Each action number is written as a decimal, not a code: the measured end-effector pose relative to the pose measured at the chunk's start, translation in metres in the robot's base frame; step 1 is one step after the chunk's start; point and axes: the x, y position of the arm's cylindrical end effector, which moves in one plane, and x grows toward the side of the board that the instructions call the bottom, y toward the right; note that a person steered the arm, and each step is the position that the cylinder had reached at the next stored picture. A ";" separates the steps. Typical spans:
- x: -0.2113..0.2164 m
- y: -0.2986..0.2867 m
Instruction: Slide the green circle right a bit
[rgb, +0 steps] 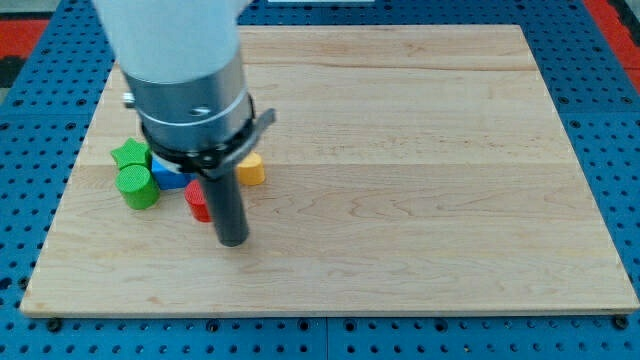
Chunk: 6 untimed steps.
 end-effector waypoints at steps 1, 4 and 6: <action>-0.005 -0.017; -0.057 0.005; -0.009 -0.103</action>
